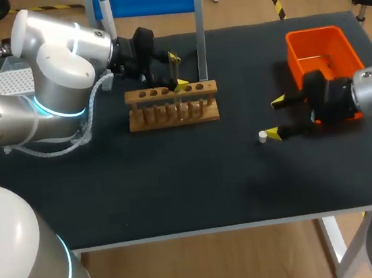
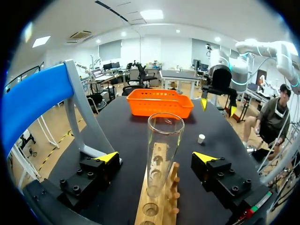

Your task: Invert the test tube, pick up the pipette, mount the tip to pipette, aspirate from beaker and dispense into the tube, eject the tip, return the pipette, and cap with the stopper.

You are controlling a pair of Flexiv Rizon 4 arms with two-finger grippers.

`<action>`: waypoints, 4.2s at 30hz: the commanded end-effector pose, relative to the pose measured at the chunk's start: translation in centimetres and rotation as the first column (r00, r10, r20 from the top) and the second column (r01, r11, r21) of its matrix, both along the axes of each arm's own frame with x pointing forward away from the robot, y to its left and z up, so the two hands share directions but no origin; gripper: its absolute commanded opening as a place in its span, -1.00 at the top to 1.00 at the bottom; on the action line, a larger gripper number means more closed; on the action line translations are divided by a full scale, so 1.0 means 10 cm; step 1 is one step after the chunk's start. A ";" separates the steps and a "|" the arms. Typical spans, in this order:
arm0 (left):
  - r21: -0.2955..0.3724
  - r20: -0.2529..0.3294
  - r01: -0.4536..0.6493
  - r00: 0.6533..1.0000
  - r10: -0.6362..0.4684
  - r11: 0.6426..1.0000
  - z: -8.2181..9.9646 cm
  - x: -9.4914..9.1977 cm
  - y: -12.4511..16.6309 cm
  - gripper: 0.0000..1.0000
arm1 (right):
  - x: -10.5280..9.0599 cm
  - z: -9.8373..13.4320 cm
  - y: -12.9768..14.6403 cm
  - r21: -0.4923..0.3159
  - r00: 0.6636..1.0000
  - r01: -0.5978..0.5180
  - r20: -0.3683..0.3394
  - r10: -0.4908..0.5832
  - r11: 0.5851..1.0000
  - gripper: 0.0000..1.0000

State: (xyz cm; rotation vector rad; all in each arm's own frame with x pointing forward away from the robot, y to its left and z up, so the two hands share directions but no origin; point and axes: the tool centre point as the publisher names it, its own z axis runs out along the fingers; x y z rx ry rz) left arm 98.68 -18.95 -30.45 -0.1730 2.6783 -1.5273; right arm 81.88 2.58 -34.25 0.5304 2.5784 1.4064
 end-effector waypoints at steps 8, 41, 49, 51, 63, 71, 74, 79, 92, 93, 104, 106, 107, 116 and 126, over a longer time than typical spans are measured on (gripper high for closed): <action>0.000 0.000 0.002 1.000 -0.002 1.000 0.00 0.00 0.00 -1.00 | 0.09 -0.33 0.03 -0.024 1.000 -0.009 -0.018 0.009 1.000 -0.40; 0.000 0.000 0.002 1.000 -0.002 1.000 0.00 0.00 0.00 -1.00 | 0.16 -0.64 0.03 -0.086 0.998 0.032 -0.042 -0.036 0.996 -0.07; 0.000 0.000 0.002 1.000 -0.002 1.000 0.00 0.00 0.00 -1.00 | 0.20 -0.71 0.04 -0.100 0.998 0.036 -0.045 -0.041 0.994 -0.12; 0.000 0.000 0.002 1.000 -0.002 1.000 0.00 0.00 0.00 -1.00 | 0.21 -0.73 0.04 -0.104 0.998 0.039 -0.044 -0.044 0.994 -0.16; 0.000 0.000 0.002 1.000 -0.002 1.000 0.00 0.00 0.00 -1.00 | 0.25 -0.79 0.05 -0.110 0.998 0.044 -0.047 -0.049 0.993 -0.15; 0.000 0.000 0.002 1.000 -0.002 1.000 0.00 0.00 0.00 -1.00 | 0.27 -0.82 0.05 -0.120 0.998 0.048 -0.045 -0.054 0.992 -0.08; 0.000 0.000 0.002 1.000 -0.002 1.000 0.00 0.00 0.00 -1.00 | 0.27 -0.83 0.05 -0.122 0.998 0.048 -0.046 -0.054 0.991 -0.06; 0.000 0.000 0.002 1.000 -0.002 1.000 0.00 0.00 0.00 -1.00 | 0.27 -0.85 0.05 -0.124 0.997 0.047 -0.047 -0.053 0.991 0.00; 0.000 0.000 0.002 1.000 -0.002 1.000 0.00 0.00 0.00 -1.00 | 0.28 -0.88 0.07 -0.139 0.998 0.043 -0.045 -0.050 0.989 0.04; 0.000 0.000 0.002 1.000 -0.002 1.000 0.00 0.00 0.00 -1.00 | 0.28 -0.88 0.07 -0.139 0.998 0.044 -0.045 -0.050 0.989 0.04; 0.000 0.000 0.002 1.000 -0.002 1.000 0.00 0.00 0.00 -1.00 | 0.29 -0.88 0.07 -0.141 0.997 0.049 -0.046 -0.056 0.989 0.11; 0.000 0.000 0.002 1.000 -0.002 1.000 0.00 0.00 0.00 -1.00 | 0.29 -0.88 0.07 -0.141 0.997 0.050 -0.045 -0.057 0.989 0.18; 0.000 0.000 0.002 1.000 -0.002 1.000 0.00 0.00 0.00 -1.00 | 0.29 -0.88 0.07 -0.141 0.997 0.051 -0.046 -0.058 0.989 0.22; 0.000 0.000 0.002 1.000 -0.002 1.000 0.00 0.00 0.00 -1.00 | 0.29 -0.88 0.06 -0.143 0.997 0.053 -0.049 -0.060 0.988 0.35; 0.000 0.000 0.002 1.000 -0.002 1.000 0.00 0.00 0.00 -1.00 | 0.28 -0.89 0.05 -0.146 0.997 0.054 -0.050 -0.062 0.988 1.00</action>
